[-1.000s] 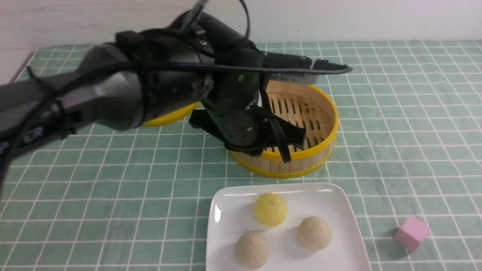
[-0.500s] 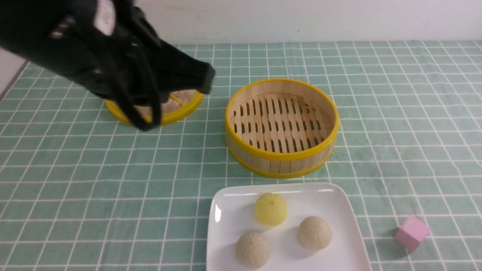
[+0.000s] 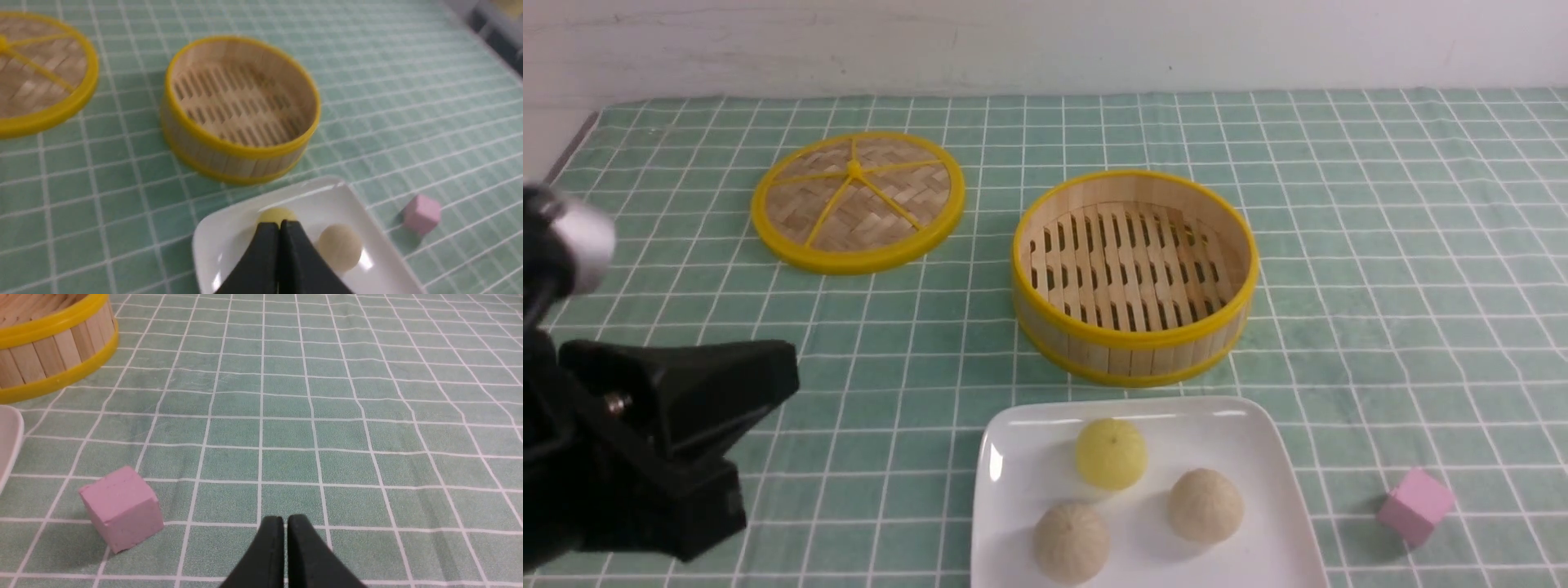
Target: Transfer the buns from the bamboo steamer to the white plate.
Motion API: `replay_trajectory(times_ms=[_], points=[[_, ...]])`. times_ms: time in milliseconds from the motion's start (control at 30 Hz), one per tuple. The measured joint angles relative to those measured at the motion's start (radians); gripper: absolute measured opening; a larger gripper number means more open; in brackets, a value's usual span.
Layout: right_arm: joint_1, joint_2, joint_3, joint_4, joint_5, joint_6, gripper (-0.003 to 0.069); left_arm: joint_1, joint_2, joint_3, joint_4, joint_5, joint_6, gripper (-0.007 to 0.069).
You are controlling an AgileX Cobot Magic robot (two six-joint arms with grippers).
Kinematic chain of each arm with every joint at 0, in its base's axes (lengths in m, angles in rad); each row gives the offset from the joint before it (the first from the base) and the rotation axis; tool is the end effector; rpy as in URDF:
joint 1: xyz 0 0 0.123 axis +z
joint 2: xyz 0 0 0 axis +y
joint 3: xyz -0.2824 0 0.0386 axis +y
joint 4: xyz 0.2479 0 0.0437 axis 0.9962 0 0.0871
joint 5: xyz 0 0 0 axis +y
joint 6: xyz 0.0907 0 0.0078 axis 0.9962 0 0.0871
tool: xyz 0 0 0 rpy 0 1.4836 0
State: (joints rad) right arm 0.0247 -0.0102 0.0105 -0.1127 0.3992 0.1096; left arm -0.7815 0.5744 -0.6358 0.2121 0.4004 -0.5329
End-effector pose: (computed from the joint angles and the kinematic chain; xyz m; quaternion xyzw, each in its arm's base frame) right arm 0.0518 -0.0027 0.1745 0.0052 0.8077 -0.0087 0.5895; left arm 0.0881 -0.0768 0.3457 0.1488 0.7734 -0.2991 0.5388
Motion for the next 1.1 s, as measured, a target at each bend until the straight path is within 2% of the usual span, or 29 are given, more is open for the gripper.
replay_trajectory(times_ms=[33, 67, 100, 200, 600, 700, 767, 800, 833, 867, 900, 967, 1000, 1033, 1100], points=[[0.000, 0.000, 0.000, 0.000, 0.000, 0.000, 0.0041, 0.000, -0.031, 0.053, -0.001, -0.082, -0.003, 0.0015], [0.000, 0.000, 0.000, 0.000, 0.000, 0.000, 0.0041, 0.000, -0.035, 0.062, -0.001, -0.097, -0.004, 0.0015], [0.000, 0.000, 0.000, 0.000, 0.000, 0.000, 0.0044, 0.000, -0.063, 0.112, -0.001, -0.193, -0.004, 0.0015], [0.000, 0.000, 0.000, 0.000, 0.000, 0.000, 0.0048, 0.000, -0.094, 0.194, 0.000, -0.313, -0.005, 0.0020], [0.000, 0.000, 0.000, 0.000, 0.000, 0.000, 0.0065, 0.000, -0.096, 0.267, 0.000, -0.289, -0.003, 0.0031], [0.000, 0.000, 0.000, 0.000, 0.000, 0.000, 0.0069, 0.005, -0.109, 0.289, -0.012, -0.286, 0.041, 0.0033], [0.000, 0.000, 0.000, 0.000, -0.001, 0.000, 0.0069, 0.048, -0.145, 0.320, -0.064, -0.286, 0.103, 0.0033], [0.000, 0.000, 0.000, 0.000, -0.001, 0.000, 0.0070, 0.107, -0.177, 0.345, -0.106, -0.286, 0.144, 0.0035], [0.000, 0.000, 0.000, 0.000, -0.001, 0.000, 0.0071, 0.107, -0.183, 0.348, -0.111, -0.286, 0.150, 0.0035], [0.000, 0.000, 0.000, 0.000, -0.001, 0.000, 0.0076, 0.205, -0.242, 0.391, -0.156, -0.286, 0.209, 0.0038], [0.000, 0.000, 0.000, 0.000, -0.001, 0.000, 0.0077, 0.259, -0.266, 0.411, -0.166, -0.286, 0.231, 0.0039], [0.000, 0.000, 0.000, 0.000, -0.001, 0.000, 0.0079, 0.314, -0.296, 0.437, -0.172, -0.286, 0.255, 0.0041], [0.000, 0.000, 0.000, 0.000, -0.001, 0.000, 0.0083, 0.411, -0.347, 0.492, -0.172, -0.286, 0.285, 0.0041], [0.000, 0.000, 0.000, 0.000, -0.001, 0.000, 0.0083, 0.421, -0.358, 0.498, -0.172, -0.286, 0.288, 0.0041], [0.000, 0.000, 0.000, 0.000, -0.001, 0.000, 0.0086, 0.522, -0.408, 0.551, -0.173, -0.282, 0.298, 0.0043]])
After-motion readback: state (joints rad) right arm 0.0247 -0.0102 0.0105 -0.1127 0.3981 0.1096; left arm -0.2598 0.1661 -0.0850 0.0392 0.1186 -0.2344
